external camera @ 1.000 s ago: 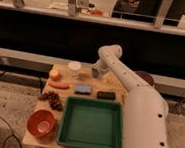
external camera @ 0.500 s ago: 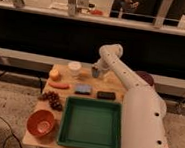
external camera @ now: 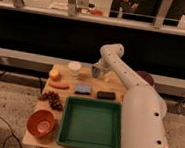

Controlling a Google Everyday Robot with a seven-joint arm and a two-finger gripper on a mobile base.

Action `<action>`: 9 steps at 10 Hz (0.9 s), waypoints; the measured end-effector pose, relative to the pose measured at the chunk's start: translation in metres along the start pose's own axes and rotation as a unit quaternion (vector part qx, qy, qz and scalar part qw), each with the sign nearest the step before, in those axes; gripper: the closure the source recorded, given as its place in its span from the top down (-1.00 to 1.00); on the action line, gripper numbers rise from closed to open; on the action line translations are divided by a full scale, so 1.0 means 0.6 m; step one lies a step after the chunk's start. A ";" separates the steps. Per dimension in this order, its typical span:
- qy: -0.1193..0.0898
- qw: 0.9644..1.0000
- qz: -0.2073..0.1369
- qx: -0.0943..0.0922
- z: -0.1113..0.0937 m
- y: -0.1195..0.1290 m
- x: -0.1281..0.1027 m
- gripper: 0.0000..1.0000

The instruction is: Stack cups into tray

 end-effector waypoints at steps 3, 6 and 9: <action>-0.002 1.000 -0.001 -0.002 0.005 0.000 -0.003 0.60; -0.006 1.000 -0.001 -0.005 0.013 0.001 -0.005 0.60; -0.011 1.000 0.001 -0.011 0.026 0.007 -0.005 0.60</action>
